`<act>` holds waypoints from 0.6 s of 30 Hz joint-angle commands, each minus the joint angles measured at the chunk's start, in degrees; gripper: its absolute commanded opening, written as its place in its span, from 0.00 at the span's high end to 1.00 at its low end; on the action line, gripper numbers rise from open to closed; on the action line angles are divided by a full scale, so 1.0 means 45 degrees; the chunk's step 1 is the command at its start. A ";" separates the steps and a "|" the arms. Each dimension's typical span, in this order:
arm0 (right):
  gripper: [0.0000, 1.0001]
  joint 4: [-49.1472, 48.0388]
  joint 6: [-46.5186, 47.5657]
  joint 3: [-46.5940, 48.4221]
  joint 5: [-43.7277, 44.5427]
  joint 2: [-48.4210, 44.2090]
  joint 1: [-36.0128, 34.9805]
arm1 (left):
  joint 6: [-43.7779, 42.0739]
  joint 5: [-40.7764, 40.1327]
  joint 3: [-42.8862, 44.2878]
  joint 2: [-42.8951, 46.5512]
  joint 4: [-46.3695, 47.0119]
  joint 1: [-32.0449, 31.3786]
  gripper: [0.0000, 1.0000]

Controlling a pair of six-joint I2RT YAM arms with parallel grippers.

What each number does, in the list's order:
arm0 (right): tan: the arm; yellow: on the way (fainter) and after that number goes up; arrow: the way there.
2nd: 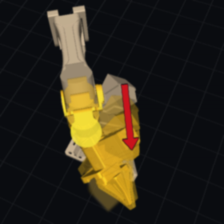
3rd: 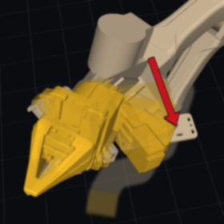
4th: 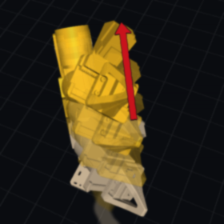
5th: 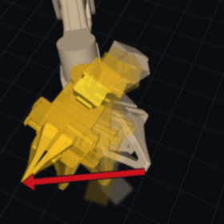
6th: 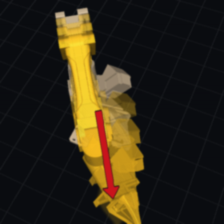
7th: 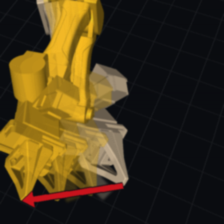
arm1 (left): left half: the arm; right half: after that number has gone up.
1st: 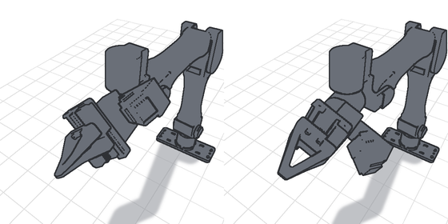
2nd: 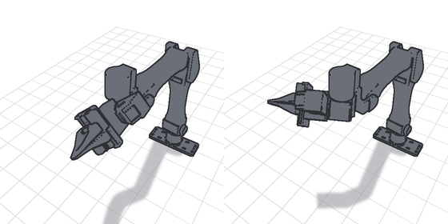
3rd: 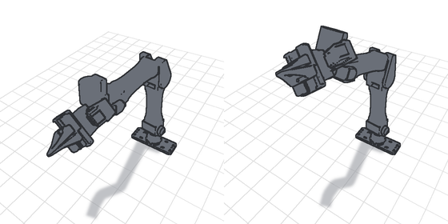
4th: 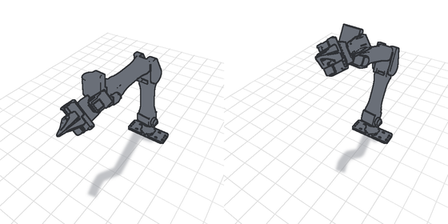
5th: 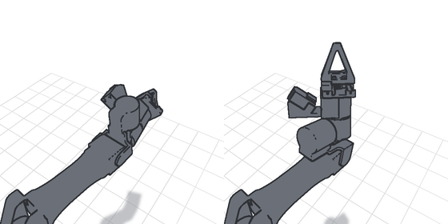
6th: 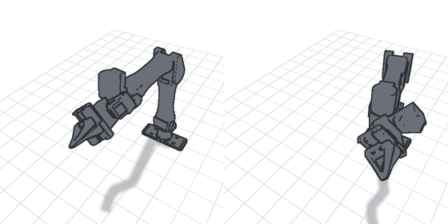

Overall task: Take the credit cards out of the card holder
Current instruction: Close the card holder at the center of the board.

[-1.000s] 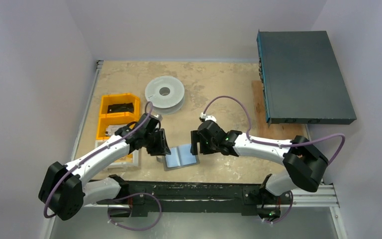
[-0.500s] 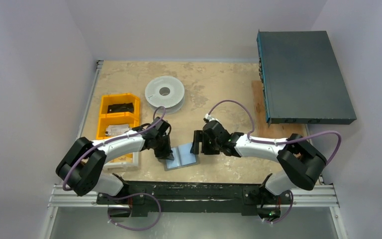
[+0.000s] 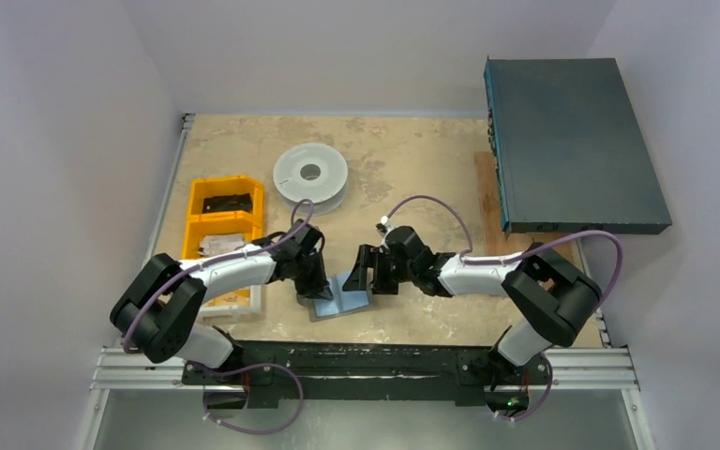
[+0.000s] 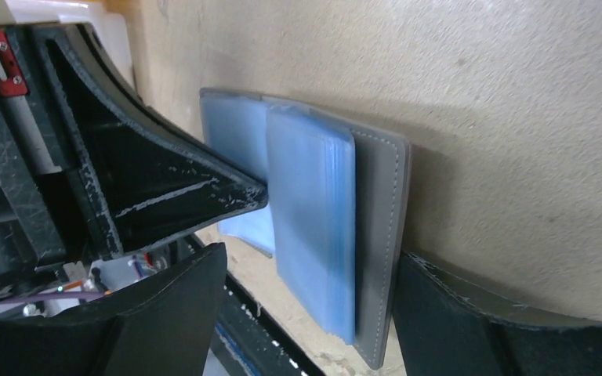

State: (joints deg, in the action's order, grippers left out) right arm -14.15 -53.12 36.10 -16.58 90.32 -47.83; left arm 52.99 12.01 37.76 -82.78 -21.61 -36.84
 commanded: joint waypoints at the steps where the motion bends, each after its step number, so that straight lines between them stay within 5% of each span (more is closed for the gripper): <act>1: 0.27 -0.0058 -0.0405 -0.0102 -0.0787 -0.0630 -0.0034 | -0.0046 -0.0492 -0.0096 -0.0420 0.0192 -0.0111 1.00; 18: 0.93 0.1825 -0.0019 0.0936 0.0472 -0.1150 -0.0054 | -0.0818 -0.1485 0.0992 0.2244 -0.2357 -0.0140 0.98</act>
State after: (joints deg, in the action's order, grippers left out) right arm -7.77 -54.26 36.84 -16.40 85.12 -47.88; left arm 51.40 9.30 39.68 -76.90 -27.55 -37.21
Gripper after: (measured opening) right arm 0.108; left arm 0.005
